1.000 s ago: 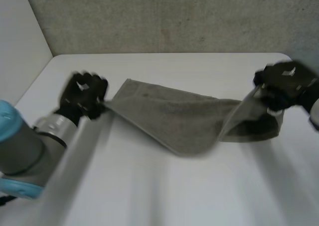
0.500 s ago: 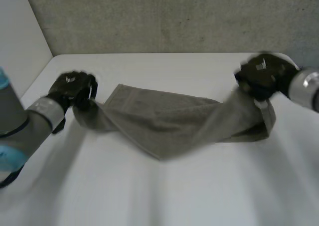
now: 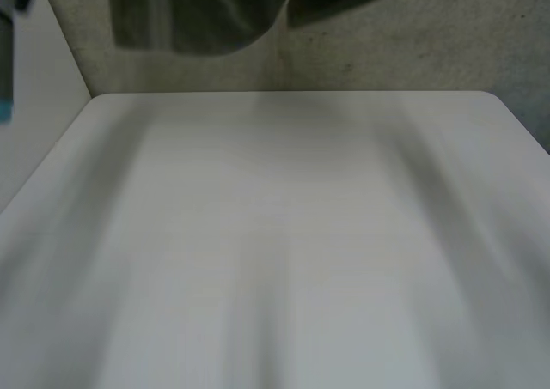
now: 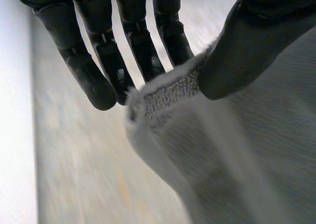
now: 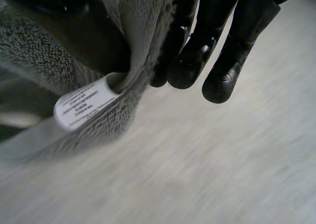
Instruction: Fold the towel.
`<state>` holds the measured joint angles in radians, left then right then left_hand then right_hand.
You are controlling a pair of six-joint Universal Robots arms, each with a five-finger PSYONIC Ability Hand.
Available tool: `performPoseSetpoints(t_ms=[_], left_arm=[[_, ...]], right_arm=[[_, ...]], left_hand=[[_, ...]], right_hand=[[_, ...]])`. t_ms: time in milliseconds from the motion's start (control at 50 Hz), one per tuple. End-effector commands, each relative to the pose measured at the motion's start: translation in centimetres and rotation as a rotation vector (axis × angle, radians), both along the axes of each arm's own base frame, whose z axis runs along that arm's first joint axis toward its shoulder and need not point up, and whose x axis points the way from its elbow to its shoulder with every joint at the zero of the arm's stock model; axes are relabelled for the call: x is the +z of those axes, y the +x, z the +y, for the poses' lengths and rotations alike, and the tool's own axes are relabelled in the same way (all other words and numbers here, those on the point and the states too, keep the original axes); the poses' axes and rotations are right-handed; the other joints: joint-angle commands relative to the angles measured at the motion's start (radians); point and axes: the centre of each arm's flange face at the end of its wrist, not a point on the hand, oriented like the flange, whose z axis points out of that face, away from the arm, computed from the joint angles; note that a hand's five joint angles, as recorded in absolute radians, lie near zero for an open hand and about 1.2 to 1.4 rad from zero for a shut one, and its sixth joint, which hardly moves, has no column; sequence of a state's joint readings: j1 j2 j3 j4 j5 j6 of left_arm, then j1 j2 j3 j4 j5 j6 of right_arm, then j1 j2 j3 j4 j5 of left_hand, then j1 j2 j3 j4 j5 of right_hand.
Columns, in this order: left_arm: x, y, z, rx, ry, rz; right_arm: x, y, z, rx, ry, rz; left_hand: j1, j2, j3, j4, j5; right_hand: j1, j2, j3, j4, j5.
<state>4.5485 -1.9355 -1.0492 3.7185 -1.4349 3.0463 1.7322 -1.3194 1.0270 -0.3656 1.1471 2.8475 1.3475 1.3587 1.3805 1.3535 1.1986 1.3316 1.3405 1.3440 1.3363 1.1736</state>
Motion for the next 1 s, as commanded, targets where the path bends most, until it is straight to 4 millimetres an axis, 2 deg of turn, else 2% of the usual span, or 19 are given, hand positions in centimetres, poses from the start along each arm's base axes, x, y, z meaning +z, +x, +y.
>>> performPoseSetpoints(t_ms=[20, 40, 60, 80, 100, 120, 140, 180, 300, 380, 440, 540, 580, 660, 680, 700, 760, 820, 1000], left_arm=[[-11.7, 0.4, 0.6, -0.084, 0.330, -0.150], [-14.0, 0.8, 1.1, -0.087, 0.374, -0.176], [-16.2, 1.4, 1.7, -0.076, 0.409, -0.205], [-16.2, 1.4, 1.7, -0.076, 0.409, -0.205], [-18.5, 2.1, 2.4, -0.054, 0.439, -0.245], [-18.5, 2.1, 2.4, -0.054, 0.439, -0.245], [-20.4, 2.9, 3.0, -0.025, 0.469, -0.283], [-21.8, 3.5, 3.6, -0.002, 0.499, -0.312], [-25.2, 5.7, 5.2, 0.040, 0.614, -0.356], [-25.2, 6.0, 5.8, 0.043, 0.633, -0.355], [-23.7, 6.0, 6.6, 0.047, 0.618, -0.352], [-22.1, 5.8, 8.0, 0.039, 0.585, -0.356], [-22.2, 5.4, 8.5, 0.019, 0.584, -0.364], [-22.6, 4.8, 9.1, -0.018, 0.571, -0.380], [-22.6, 4.5, 9.2, -0.036, 0.551, -0.389], [-22.9, 4.0, 9.2, -0.052, 0.536, -0.399], [-24.3, 2.3, 8.9, -0.095, 0.506, -0.443], [-25.4, 1.3, 7.8, -0.089, 0.477, -0.518], [-28.2, 1.4, 5.7, -0.032, 0.506, -0.717]], right_arm=[[-9.2, 1.6, 0.9, -0.042, 0.293, 0.408], [-9.2, 1.6, 0.9, -0.042, 0.293, 0.408], [-11.3, 2.0, 1.4, -0.030, 0.339, 0.473], [-13.7, 2.3, 1.8, -0.012, 0.393, 0.525], [-13.7, 2.3, 1.9, -0.012, 0.394, 0.525], [-16.1, 2.6, 2.4, 0.010, 0.447, 0.572], [-16.1, 2.6, 2.4, 0.010, 0.447, 0.572], [-20.0, 3.2, 3.7, 0.041, 0.537, 0.642], [-24.1, 3.0, 5.6, 0.073, 0.654, 0.687], [-24.6, 2.4, 5.9, 0.037, 0.684, 0.688], [-24.7, 1.8, 6.2, -0.014, 0.718, 0.682], [-23.0, 1.3, 7.1, -0.049, 0.715, 0.635], [-21.9, 1.1, 7.9, -0.047, 0.708, 0.604], [-21.8, 1.0, 8.2, -0.044, 0.721, 0.584], [-22.0, 1.0, 8.3, -0.043, 0.731, 0.579], [-22.0, 1.0, 8.3, -0.043, 0.731, 0.579], [-22.0, 1.0, 8.4, -0.039, 0.743, 0.565], [-22.0, 1.2, 8.5, -0.030, 0.748, 0.556], [-22.4, 1.4, 8.3, -0.028, 0.743, 0.554]], left_hand=[[0.049, 0.038, 0.016, 0.043, 0.023], [0.049, 0.038, 0.016, 0.043, 0.023], [0.049, 0.038, 0.016, 0.043, 0.023], [0.049, 0.038, 0.016, 0.043, 0.023], [0.049, 0.038, 0.016, 0.043, 0.023], [0.049, 0.038, 0.016, 0.043, 0.023], [0.049, 0.038, 0.016, 0.043, 0.023], [0.049, 0.038, 0.016, 0.043, 0.023], [0.049, 0.038, 0.016, 0.043, 0.023], [0.049, 0.038, 0.016, 0.043, 0.023], [0.049, 0.038, 0.016, 0.043, 0.023], [0.049, 0.038, 0.016, 0.043, 0.023], [0.049, 0.038, 0.016, 0.043, 0.023], [0.049, 0.038, 0.016, 0.043, 0.023], [-0.218, -0.229, -0.251, -0.224, -0.244], [-0.605, -0.616, -0.638, -0.611, -0.630], [-0.816, -0.827, -0.849, -0.822, -0.842], [-0.814, -0.825, -0.847, -0.820, -0.840], [-0.799, -0.810, -0.832, -0.805, -0.825]], right_hand=[[0.065, 0.056, 0.052, 0.060, 0.048], [0.065, 0.056, 0.052, 0.060, 0.048], [0.065, 0.056, 0.052, 0.060, 0.048], [0.065, 0.056, 0.052, 0.060, 0.048], [0.065, 0.056, 0.052, 0.060, 0.048], [0.065, 0.056, 0.052, 0.060, 0.048], [0.065, 0.056, 0.052, 0.060, 0.048], [0.065, 0.056, 0.052, 0.060, 0.048], [0.065, 0.056, 0.052, 0.060, 0.048], [0.065, 0.056, 0.052, 0.060, 0.048], [0.065, 0.056, 0.052, 0.060, 0.048], [0.065, 0.056, 0.052, 0.060, 0.048], [0.065, 0.056, 0.052, 0.060, 0.048], [0.065, 0.056, 0.052, 0.060, 0.048], [0.065, 0.056, 0.052, 0.060, 0.048], [0.065, 0.056, 0.052, 0.060, 0.048], [0.065, 0.056, 0.052, 0.060, 0.048], [0.065, 0.056, 0.052, 0.060, 0.048], [0.065, 0.056, 0.052, 0.060, 0.048]])
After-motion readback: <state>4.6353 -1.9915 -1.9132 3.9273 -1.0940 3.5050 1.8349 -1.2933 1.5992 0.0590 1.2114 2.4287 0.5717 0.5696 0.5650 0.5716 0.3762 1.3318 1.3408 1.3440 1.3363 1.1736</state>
